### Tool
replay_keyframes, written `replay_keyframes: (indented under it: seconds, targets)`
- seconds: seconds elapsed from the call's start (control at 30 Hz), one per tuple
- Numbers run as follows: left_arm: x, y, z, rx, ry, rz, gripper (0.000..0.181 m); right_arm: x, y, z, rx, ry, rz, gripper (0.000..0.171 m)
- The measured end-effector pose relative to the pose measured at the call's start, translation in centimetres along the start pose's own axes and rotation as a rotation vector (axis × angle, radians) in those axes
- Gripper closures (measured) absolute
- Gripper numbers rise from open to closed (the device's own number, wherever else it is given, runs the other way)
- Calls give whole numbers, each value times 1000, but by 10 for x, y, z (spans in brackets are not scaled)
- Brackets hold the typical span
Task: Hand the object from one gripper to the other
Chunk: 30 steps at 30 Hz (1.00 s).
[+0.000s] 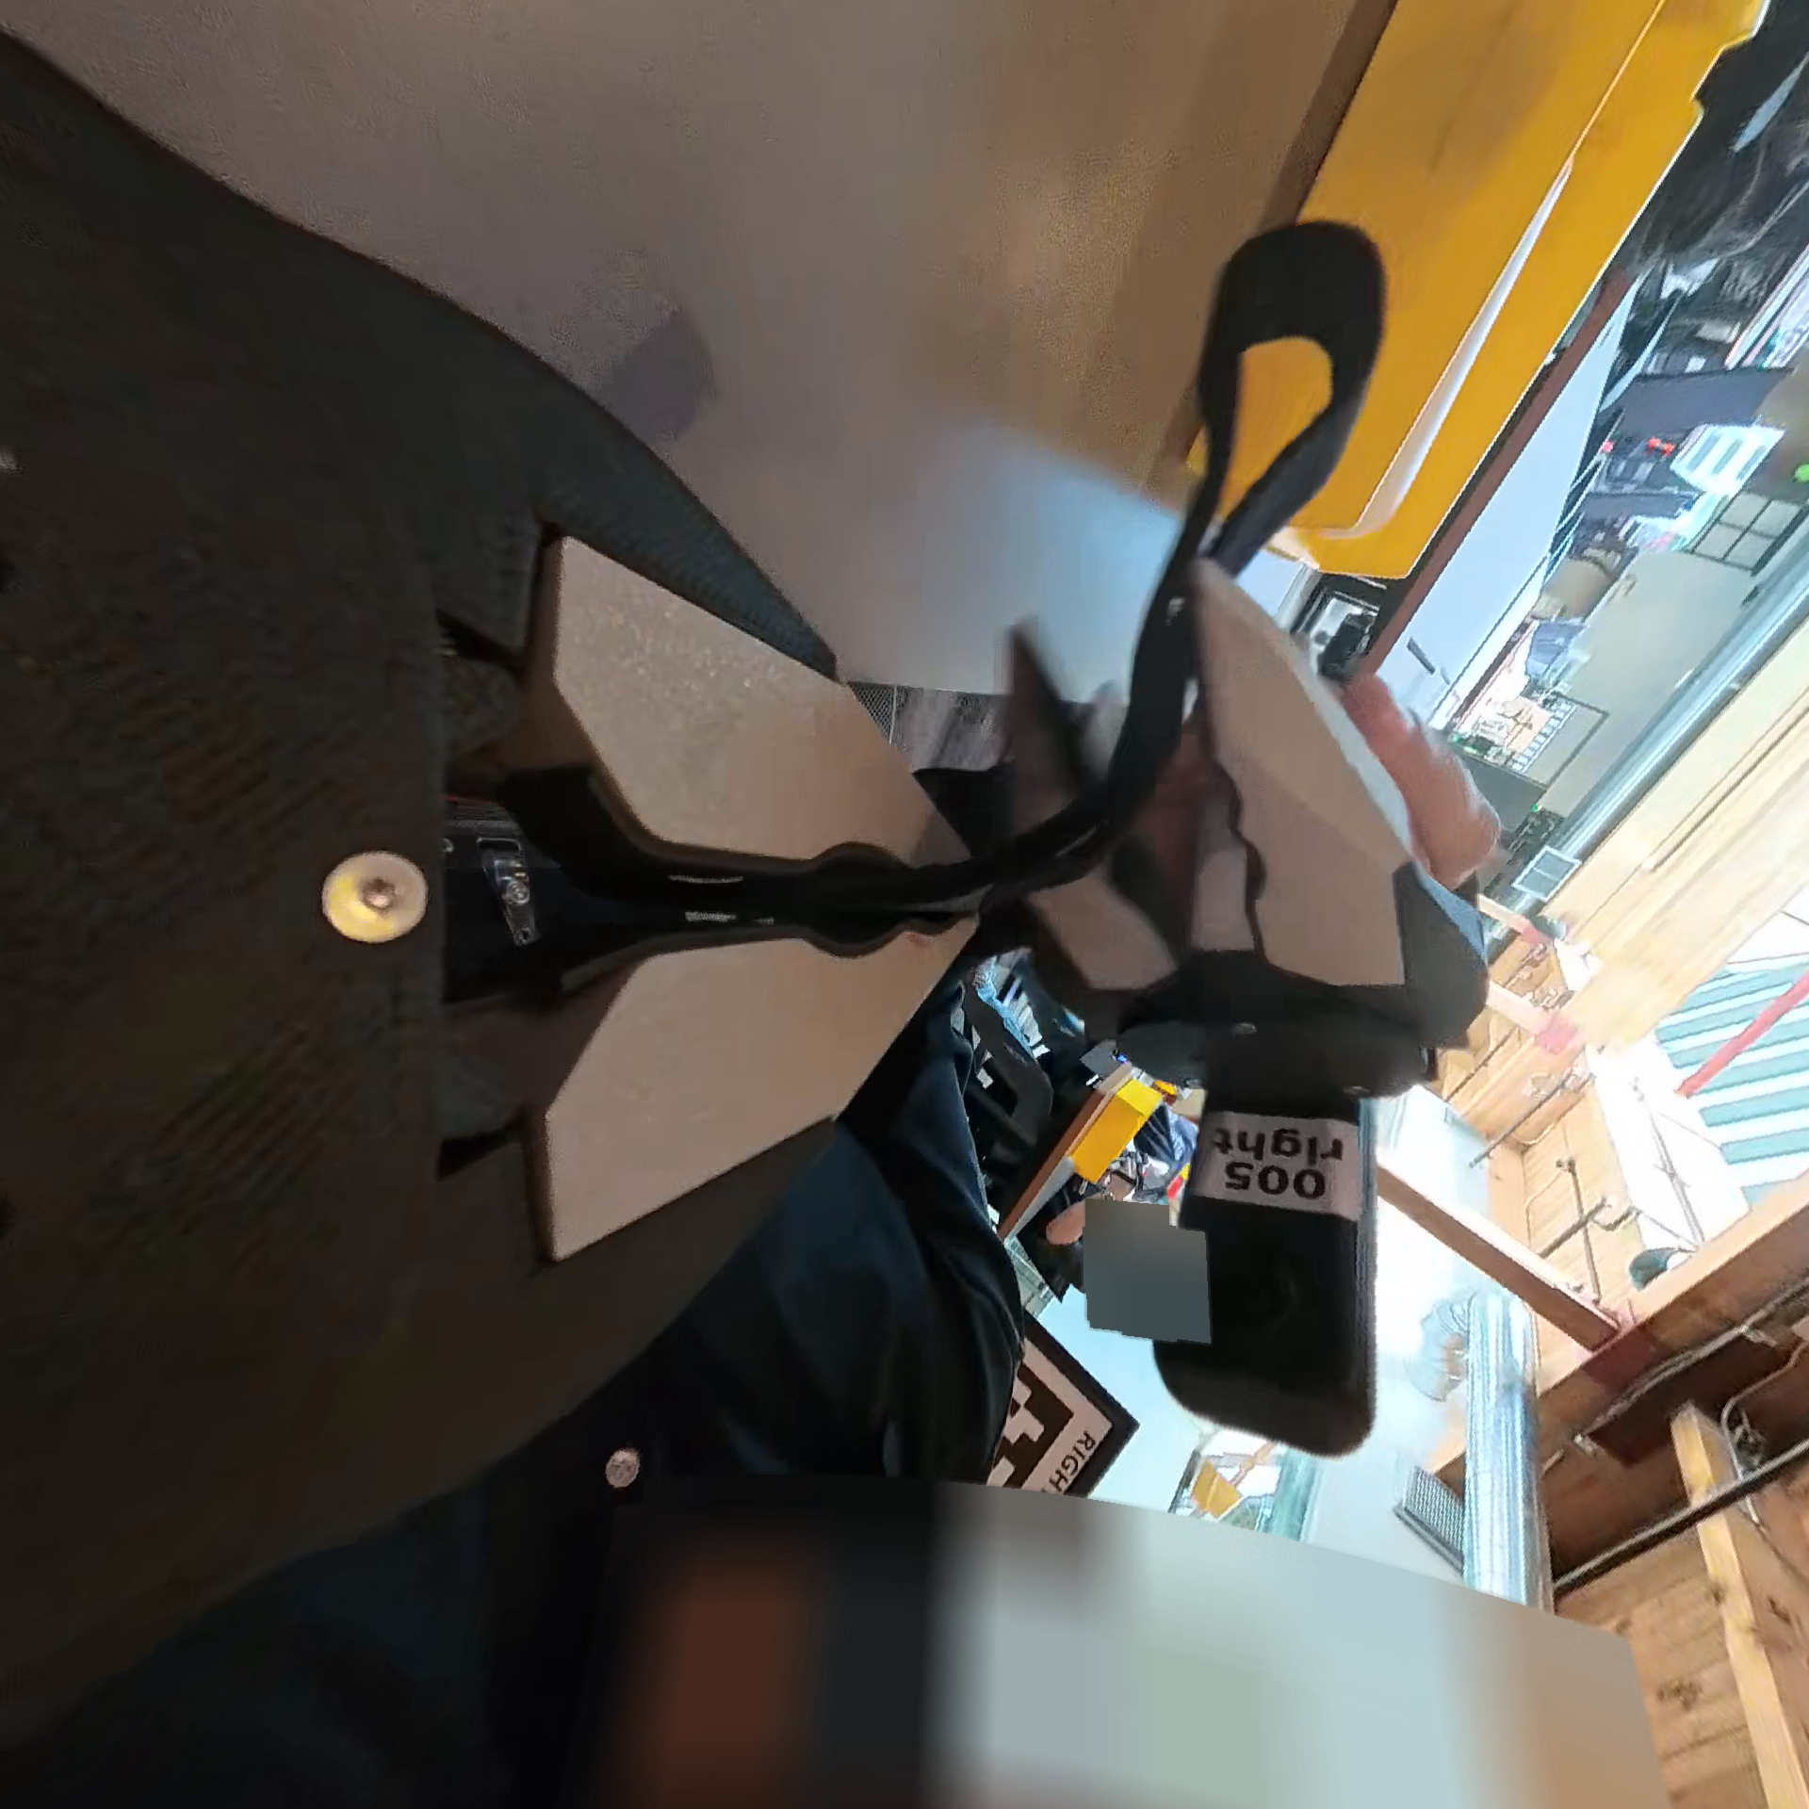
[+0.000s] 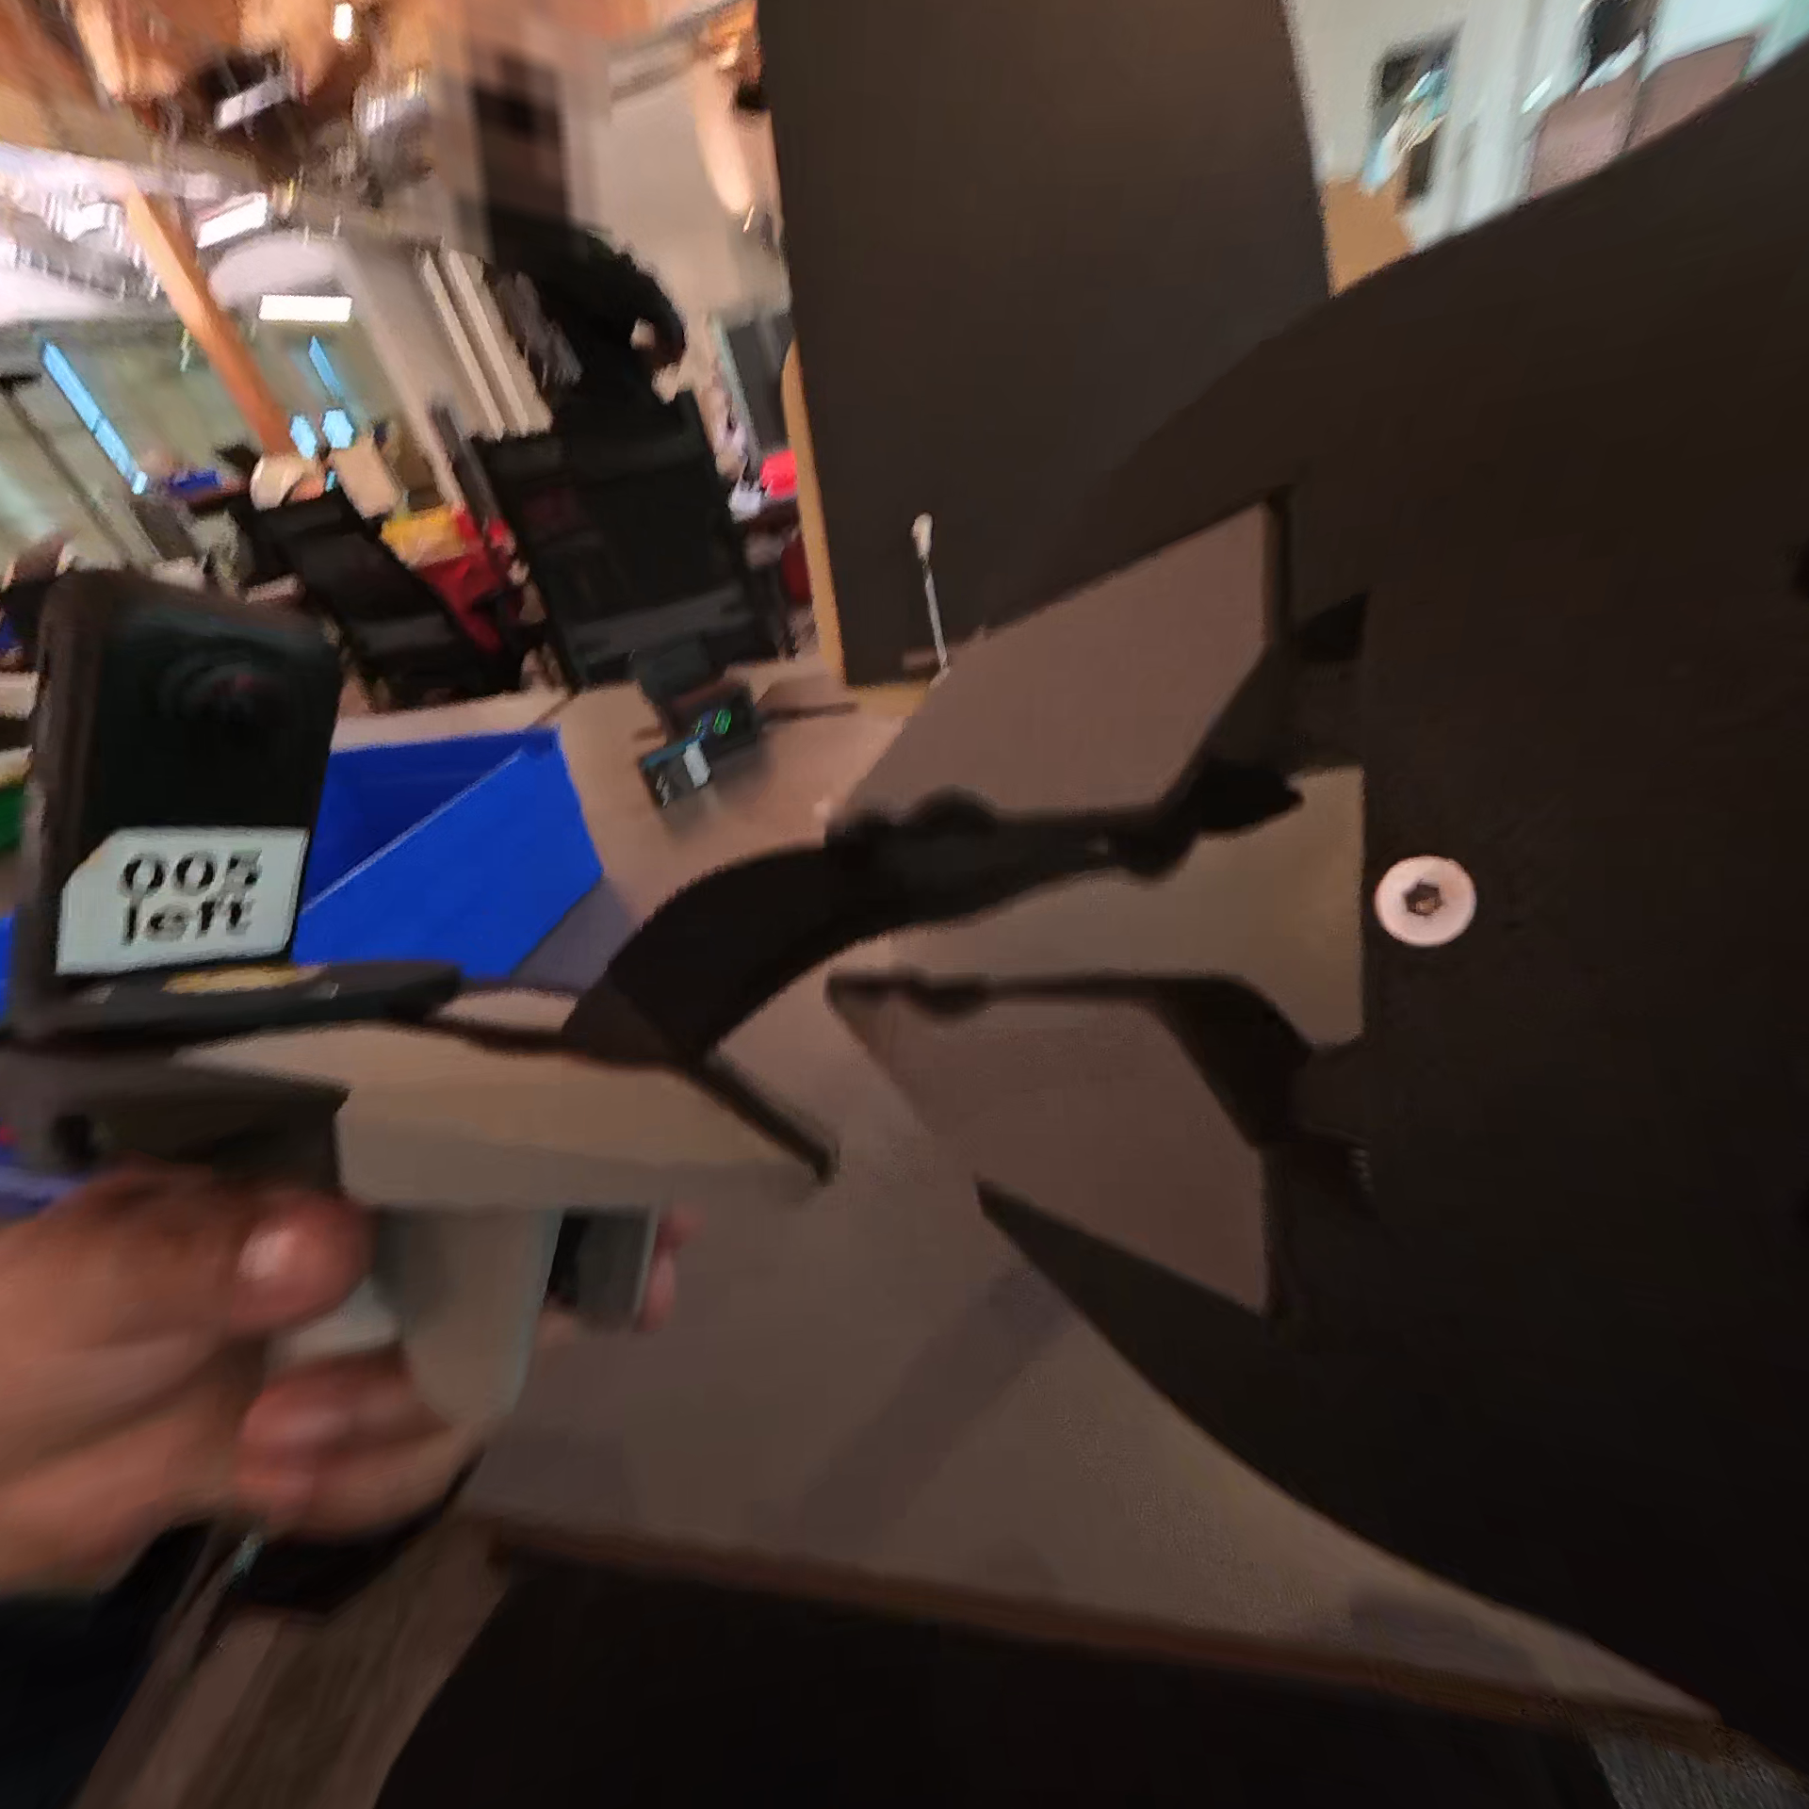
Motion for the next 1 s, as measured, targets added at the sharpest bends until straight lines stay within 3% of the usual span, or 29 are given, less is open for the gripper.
replay_keyframes:
  seconds: [0.03,0.07,0.17,0.27,0.43,0.5,0.57,0.67,0.77,0.9,1.0]
  targets:
    - [1,-1,0,8,6,2,181,0,5,1,-36,-10,-4,166]
    - [3,-2,-1,24,18,12,181,1,9,1,-49,0,22,168]
    - [9,-4,-9,94,15,69,164,-8,32,-3,-103,8,190,170]
    - [18,-15,-27,335,-33,251,146,-23,57,-10,-118,63,459,171]
    - [41,-26,-54,868,-103,750,134,-21,70,-6,121,352,1049,170]
    - [48,-35,-65,1148,-216,1023,132,-20,67,1,247,428,1226,171]
    - [43,-43,-63,1321,-410,1355,130,-23,64,9,330,477,1366,171]
    - [26,-56,-48,1355,-589,1607,127,-19,64,10,461,587,1515,171]
    - [23,-57,-37,1342,-555,1773,121,-15,68,5,553,685,1610,171]
    - [29,-33,-24,1433,-408,2133,137,-12,59,13,617,683,1659,170]
    - [24,-37,-18,1405,-433,2115,138,-2,53,16,728,728,1712,171]
Point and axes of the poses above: each gripper's, where its closed fingertips meet, z out along the fingers, x out of its top, y = z × x across the jaws, the point moved 3 cm from there along -z, back along the fingers, and after that the axes turned 3 degrees about -x, right-handed, at the moved point
